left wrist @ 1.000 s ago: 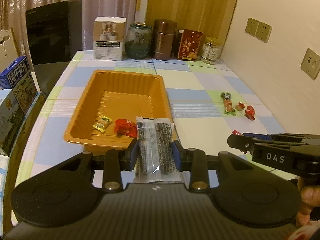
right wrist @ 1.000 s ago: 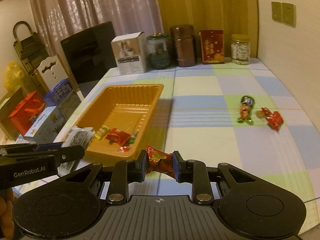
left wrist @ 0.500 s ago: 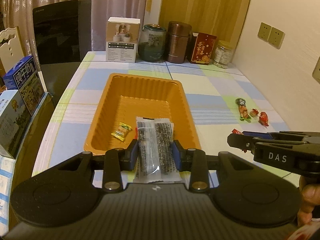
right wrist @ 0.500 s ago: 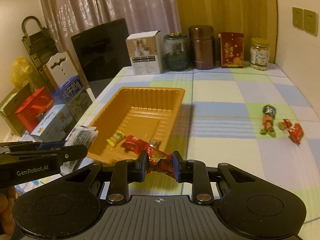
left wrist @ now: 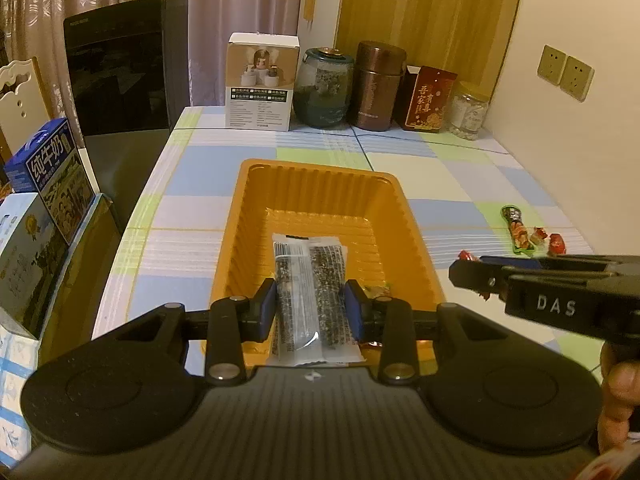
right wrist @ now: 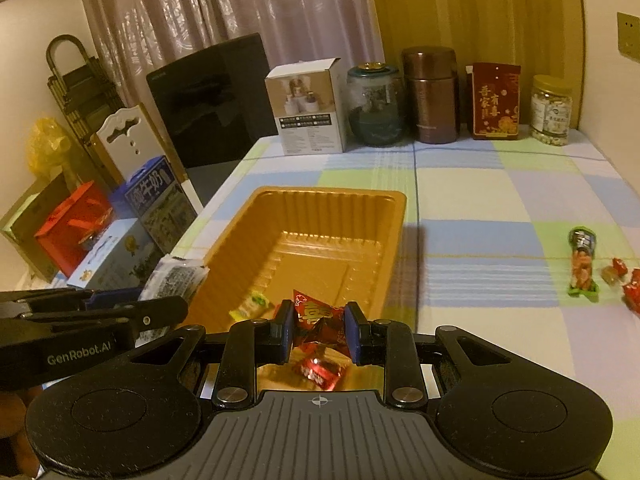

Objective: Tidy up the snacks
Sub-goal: 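Lower both held snacks into the orange tray and open both tools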

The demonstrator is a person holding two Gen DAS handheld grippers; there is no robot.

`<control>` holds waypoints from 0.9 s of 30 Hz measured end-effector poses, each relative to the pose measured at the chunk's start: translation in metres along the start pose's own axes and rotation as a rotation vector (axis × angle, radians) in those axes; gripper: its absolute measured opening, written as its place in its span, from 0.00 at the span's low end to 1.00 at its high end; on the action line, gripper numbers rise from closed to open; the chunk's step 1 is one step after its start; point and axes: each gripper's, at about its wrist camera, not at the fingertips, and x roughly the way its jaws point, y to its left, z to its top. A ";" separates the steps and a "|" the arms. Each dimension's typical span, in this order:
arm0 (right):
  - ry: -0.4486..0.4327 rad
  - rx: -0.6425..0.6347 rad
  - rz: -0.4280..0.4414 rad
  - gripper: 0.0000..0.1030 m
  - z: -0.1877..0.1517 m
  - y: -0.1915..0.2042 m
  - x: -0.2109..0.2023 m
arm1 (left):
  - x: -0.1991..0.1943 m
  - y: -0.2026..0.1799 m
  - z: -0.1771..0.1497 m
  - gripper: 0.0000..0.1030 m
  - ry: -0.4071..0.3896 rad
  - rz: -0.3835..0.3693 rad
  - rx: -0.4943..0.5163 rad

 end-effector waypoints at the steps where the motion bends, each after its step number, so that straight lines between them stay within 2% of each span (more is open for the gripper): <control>1: -0.002 0.004 0.001 0.26 0.002 0.000 0.002 | 0.003 0.001 0.001 0.32 0.003 0.001 0.002; 10: -0.001 0.032 -0.002 0.26 0.011 -0.005 0.018 | 0.026 0.008 0.007 0.32 0.019 0.000 0.015; 15: 0.001 0.053 -0.001 0.26 0.013 -0.007 0.021 | 0.042 0.014 0.011 0.35 0.032 -0.015 -0.032; 27: 0.011 0.063 0.009 0.26 0.009 -0.007 0.020 | 0.028 0.014 0.004 0.36 0.026 0.011 -0.022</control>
